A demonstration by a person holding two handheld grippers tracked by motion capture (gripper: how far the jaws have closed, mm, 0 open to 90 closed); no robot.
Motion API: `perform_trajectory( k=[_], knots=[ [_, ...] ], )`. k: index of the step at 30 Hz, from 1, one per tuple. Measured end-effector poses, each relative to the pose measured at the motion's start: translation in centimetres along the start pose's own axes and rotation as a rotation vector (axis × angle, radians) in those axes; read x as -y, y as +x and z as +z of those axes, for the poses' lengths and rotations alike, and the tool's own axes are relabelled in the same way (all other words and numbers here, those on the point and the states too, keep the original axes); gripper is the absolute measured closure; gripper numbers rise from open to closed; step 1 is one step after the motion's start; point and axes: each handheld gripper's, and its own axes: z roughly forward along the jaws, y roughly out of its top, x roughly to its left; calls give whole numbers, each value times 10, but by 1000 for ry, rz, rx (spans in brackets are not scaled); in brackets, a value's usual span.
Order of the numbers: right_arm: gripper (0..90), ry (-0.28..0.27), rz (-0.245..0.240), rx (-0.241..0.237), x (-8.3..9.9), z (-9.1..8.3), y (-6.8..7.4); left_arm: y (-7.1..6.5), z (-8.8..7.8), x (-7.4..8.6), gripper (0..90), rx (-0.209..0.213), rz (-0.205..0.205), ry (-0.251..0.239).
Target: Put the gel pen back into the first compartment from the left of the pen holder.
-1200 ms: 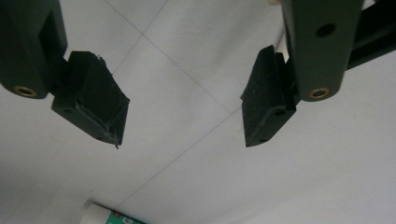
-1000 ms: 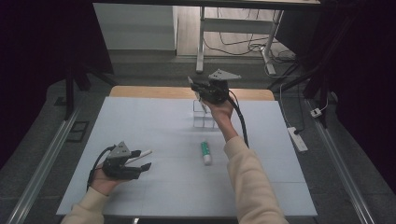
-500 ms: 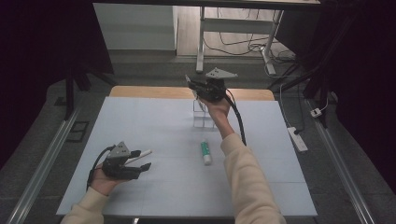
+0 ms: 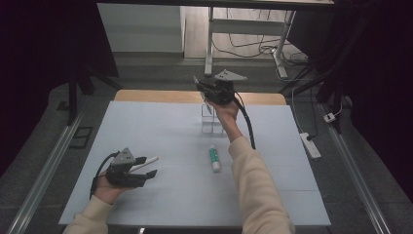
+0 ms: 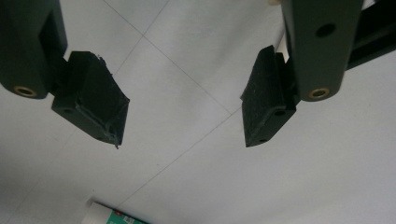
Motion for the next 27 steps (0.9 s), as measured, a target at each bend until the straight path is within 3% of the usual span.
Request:
perform_trajectory(
  k=[10,16,27],
  knots=[
    [788,-3,13,6,5,3,-6,0,-1,0,317,-2,1,1],
    [603,24,10,46,8,3,-3,0,-1,0,316,-3,-2,-3],
    [556,76,18,-1,11,-7,1,1,-2,0,316,-5,-2,-5]
  ],
)
